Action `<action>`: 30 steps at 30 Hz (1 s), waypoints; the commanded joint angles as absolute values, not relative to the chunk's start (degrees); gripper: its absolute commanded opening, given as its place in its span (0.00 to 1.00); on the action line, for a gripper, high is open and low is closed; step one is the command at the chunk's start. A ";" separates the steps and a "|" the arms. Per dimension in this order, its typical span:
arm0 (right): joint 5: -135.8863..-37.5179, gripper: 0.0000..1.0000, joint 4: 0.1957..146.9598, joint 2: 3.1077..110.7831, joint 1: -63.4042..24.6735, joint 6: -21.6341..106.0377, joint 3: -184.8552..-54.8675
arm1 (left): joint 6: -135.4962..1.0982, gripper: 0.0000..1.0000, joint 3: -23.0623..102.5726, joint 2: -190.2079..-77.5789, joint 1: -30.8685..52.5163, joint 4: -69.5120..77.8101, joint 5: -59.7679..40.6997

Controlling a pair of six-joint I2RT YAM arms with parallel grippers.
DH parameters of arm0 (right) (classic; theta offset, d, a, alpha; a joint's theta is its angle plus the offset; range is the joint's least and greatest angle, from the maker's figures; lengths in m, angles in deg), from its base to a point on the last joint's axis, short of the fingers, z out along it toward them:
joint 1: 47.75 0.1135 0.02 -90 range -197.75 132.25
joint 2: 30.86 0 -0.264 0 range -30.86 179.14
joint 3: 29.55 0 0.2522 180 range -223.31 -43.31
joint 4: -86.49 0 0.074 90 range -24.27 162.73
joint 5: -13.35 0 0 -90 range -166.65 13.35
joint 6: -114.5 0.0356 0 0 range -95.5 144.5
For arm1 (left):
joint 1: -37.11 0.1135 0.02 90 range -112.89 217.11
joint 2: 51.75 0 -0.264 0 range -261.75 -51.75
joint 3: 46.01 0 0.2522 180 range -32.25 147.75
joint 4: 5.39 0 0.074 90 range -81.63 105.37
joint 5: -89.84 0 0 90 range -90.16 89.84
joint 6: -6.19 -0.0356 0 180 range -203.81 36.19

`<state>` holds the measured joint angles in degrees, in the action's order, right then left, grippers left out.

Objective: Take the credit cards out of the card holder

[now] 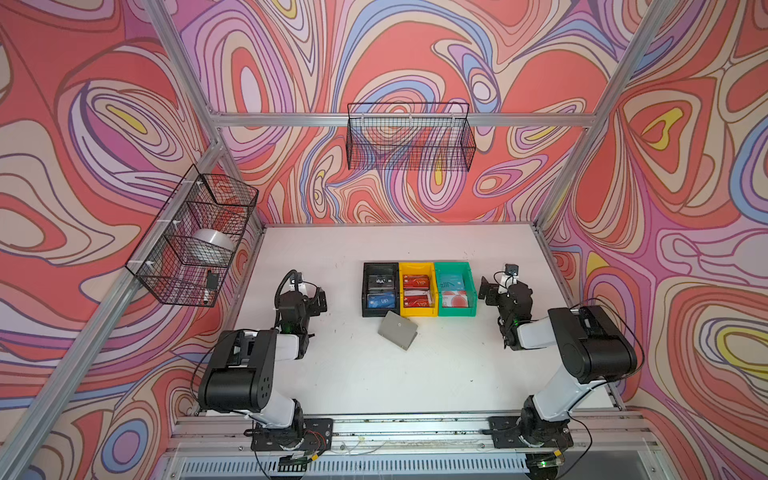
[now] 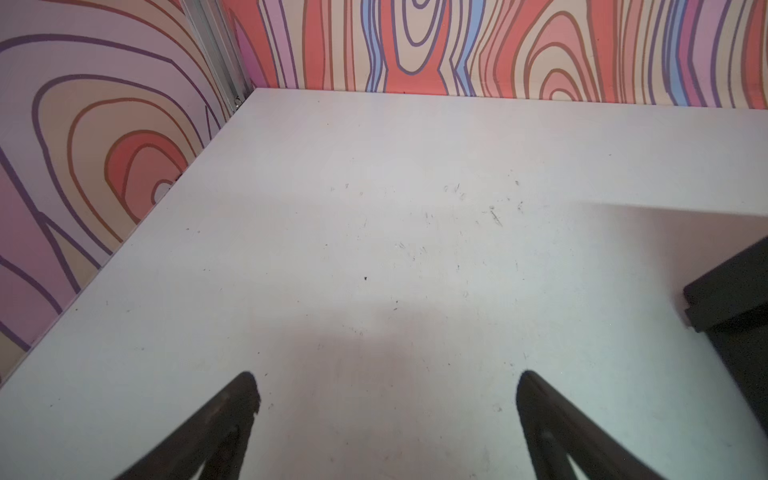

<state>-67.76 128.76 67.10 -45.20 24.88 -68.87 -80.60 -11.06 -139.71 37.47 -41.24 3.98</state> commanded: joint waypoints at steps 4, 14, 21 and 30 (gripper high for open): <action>-68.29 0.98 128.98 67.49 -45.57 25.37 -69.50 | -80.66 1.00 -11.50 -139.68 37.25 -43.66 4.36; -68.06 0.98 129.68 67.41 -45.60 25.12 -69.18 | -80.72 1.00 -11.50 -139.77 37.27 -43.72 4.43; -67.92 0.98 129.87 67.41 -45.56 25.03 -69.12 | -80.71 1.00 -11.53 -139.74 37.23 -43.69 4.38; -69.69 0.97 130.12 61.84 -44.94 23.28 -66.56 | -80.77 1.00 -11.90 -139.02 37.29 -44.09 4.15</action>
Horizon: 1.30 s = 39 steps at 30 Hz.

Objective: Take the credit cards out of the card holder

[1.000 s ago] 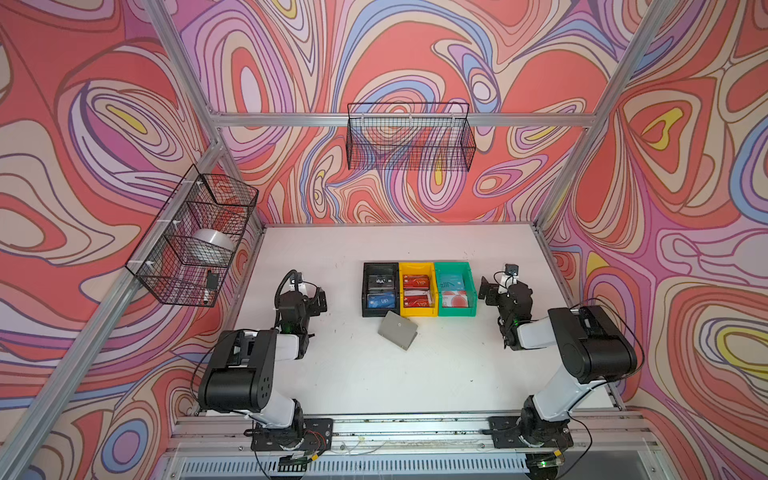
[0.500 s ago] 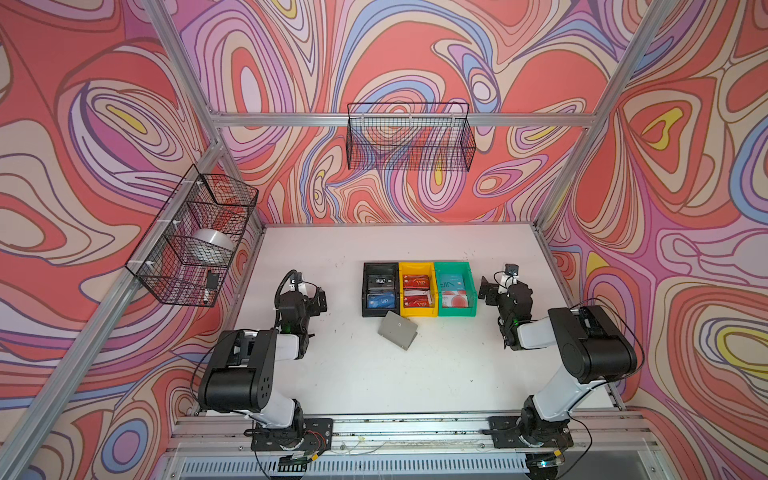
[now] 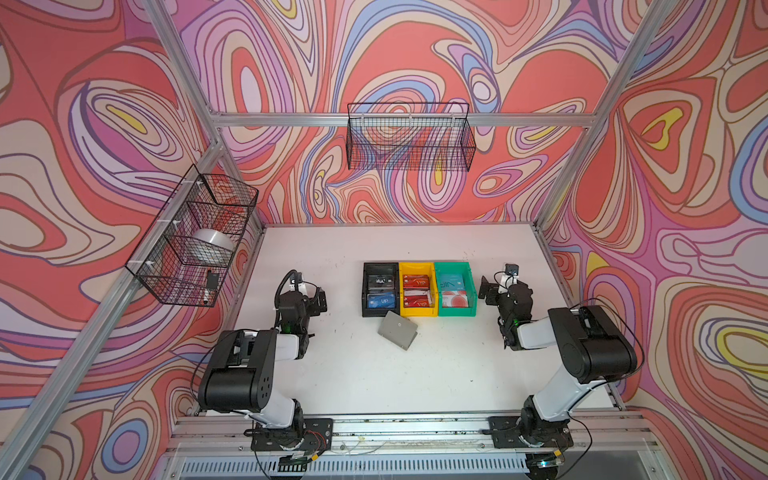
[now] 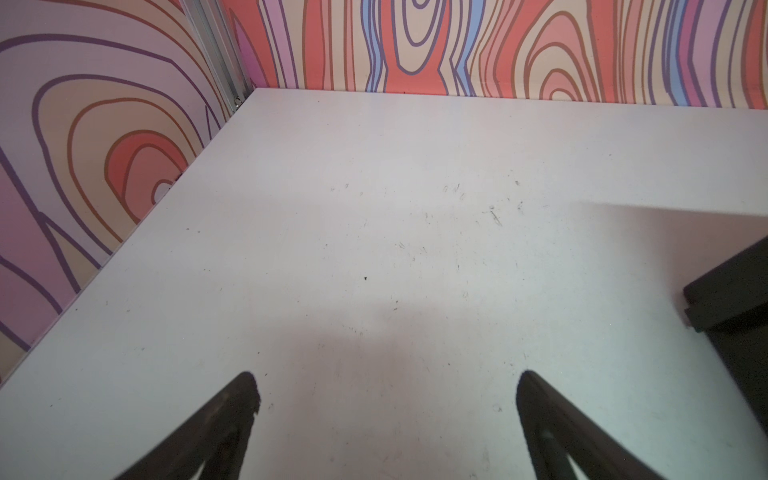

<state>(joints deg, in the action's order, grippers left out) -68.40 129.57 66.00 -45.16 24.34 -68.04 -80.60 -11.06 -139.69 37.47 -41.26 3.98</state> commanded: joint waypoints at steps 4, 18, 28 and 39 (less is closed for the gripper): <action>-71.01 0.94 112.28 49.95 -42.08 21.94 -70.85 | -82.45 1.00 -10.45 -132.70 36.92 -36.07 1.41; -104.51 0.84 62.78 44.82 -24.56 34.61 -88.88 | -65.85 1.00 -1.23 -113.70 29.51 0.14 -8.31; -116.92 0.84 73.70 53.13 -23.21 45.66 -84.17 | -51.72 1.00 -9.87 -107.71 22.89 2.98 -9.24; -120.50 0.81 81.58 64.36 -21.44 49.72 -83.95 | -46.95 0.99 -10.46 -112.39 22.18 2.16 -14.56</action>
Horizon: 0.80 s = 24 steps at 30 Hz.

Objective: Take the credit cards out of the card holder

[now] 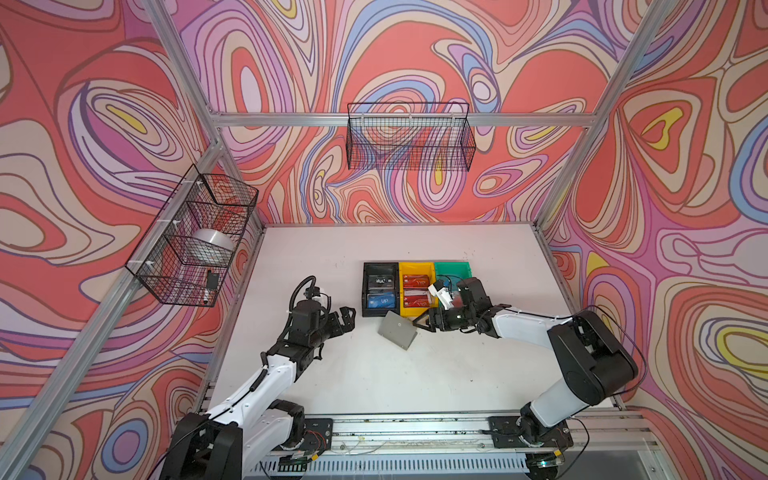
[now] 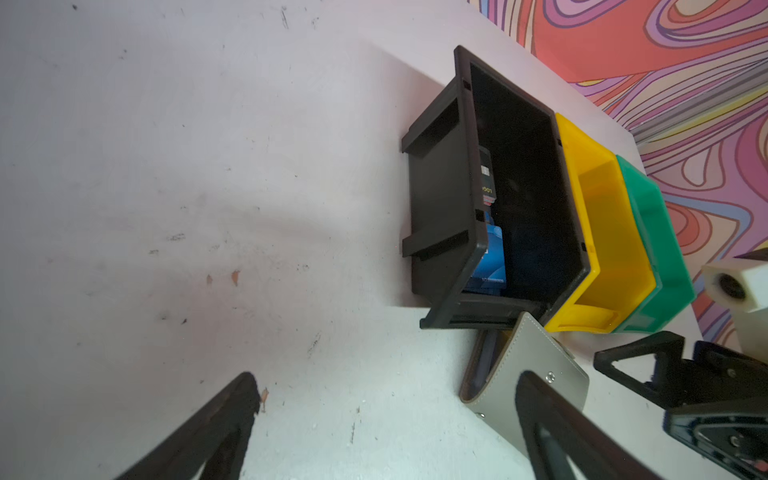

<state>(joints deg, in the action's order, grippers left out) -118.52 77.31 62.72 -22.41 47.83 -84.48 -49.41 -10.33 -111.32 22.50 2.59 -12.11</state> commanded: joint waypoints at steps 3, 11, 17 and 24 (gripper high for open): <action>-120.69 0.80 82.83 65.87 -20.29 50.39 -84.49 | -46.20 0.99 -10.45 -113.49 22.10 1.08 -15.86; -123.02 0.79 85.05 68.65 -17.80 51.79 -86.50 | -46.45 0.99 -8.12 -111.75 22.12 7.16 -15.99; -124.19 0.79 85.30 66.95 -16.63 52.04 -87.73 | -47.79 1.00 -4.19 -108.55 22.19 17.17 -15.05; -126.16 0.78 83.34 67.50 -16.10 50.97 -90.66 | -48.07 1.00 3.62 -109.69 22.17 31.26 -15.24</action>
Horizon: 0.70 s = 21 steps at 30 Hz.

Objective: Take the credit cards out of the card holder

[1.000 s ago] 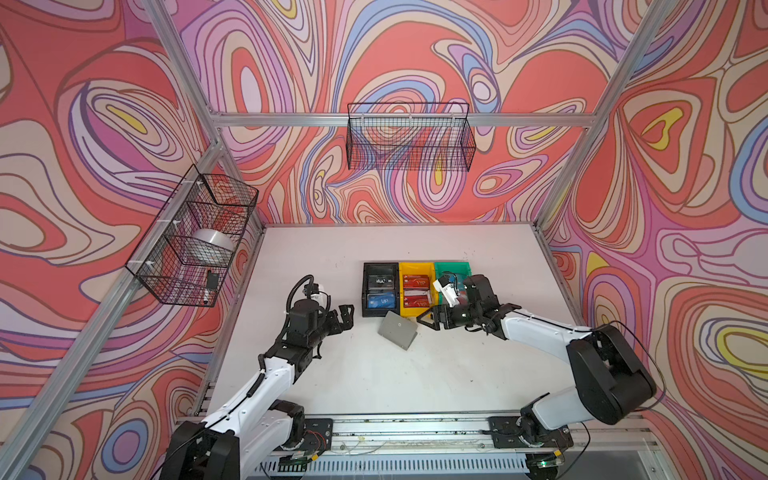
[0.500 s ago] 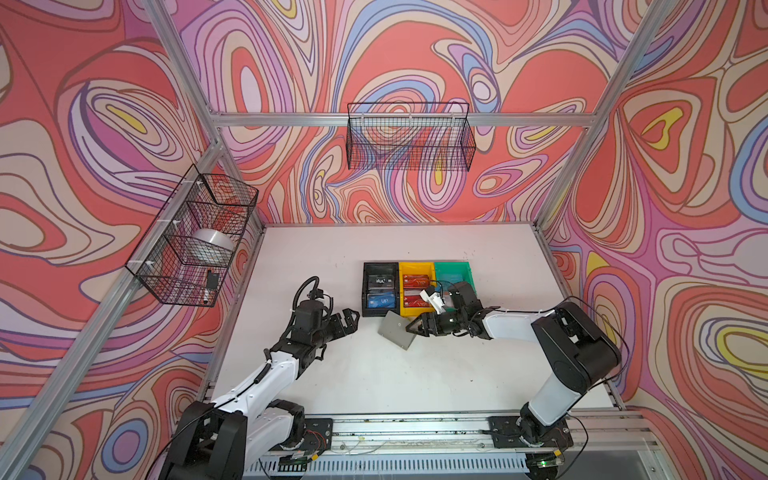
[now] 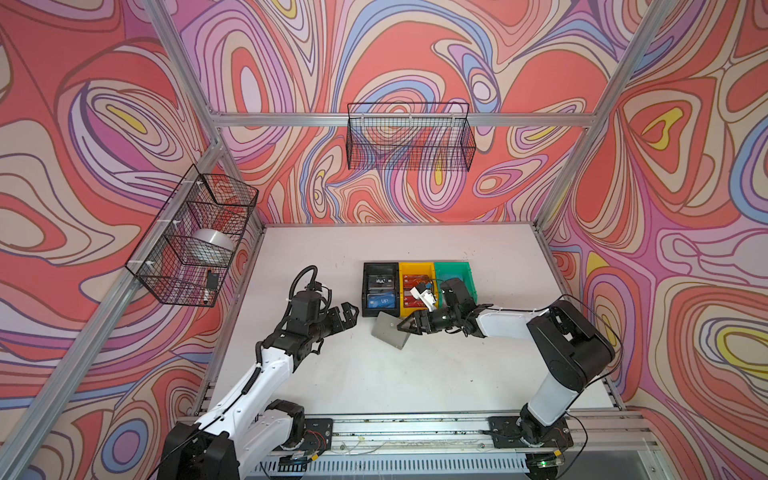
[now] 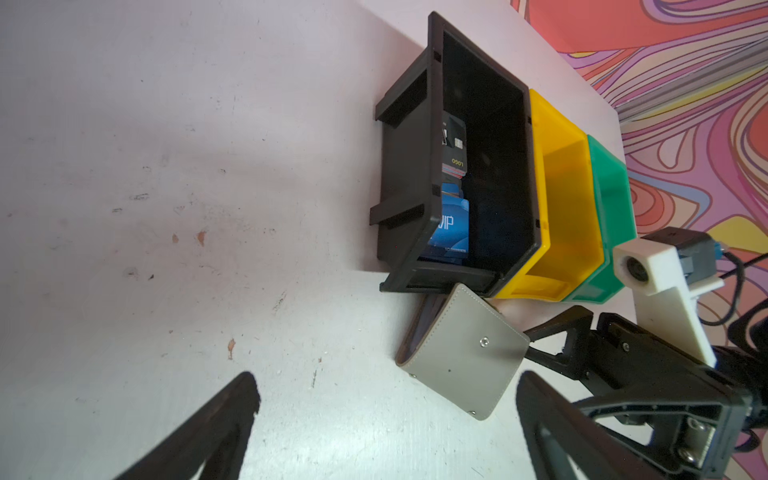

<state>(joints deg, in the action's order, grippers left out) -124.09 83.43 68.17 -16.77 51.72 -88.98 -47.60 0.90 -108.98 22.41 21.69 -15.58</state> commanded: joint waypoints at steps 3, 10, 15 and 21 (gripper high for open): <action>-127.36 0.78 83.62 68.57 -15.39 51.23 -91.85 | -47.65 1.00 5.25 -110.89 22.33 34.10 -14.65; -129.78 0.76 82.79 69.70 -12.11 51.20 -94.78 | -44.85 1.00 6.03 -108.88 23.78 35.81 -16.16; -132.42 0.75 77.91 71.76 -9.26 49.06 -98.08 | -43.74 1.00 6.35 -105.19 27.21 37.66 -20.20; -131.80 0.72 72.37 74.83 -6.63 46.30 -99.96 | -43.28 1.00 5.51 -102.48 29.46 39.96 -21.34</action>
<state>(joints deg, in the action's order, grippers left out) -130.73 76.15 73.24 -7.41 48.40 -99.56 -44.43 4.77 -103.32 28.95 36.51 -19.98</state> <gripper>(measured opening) 0.722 0.999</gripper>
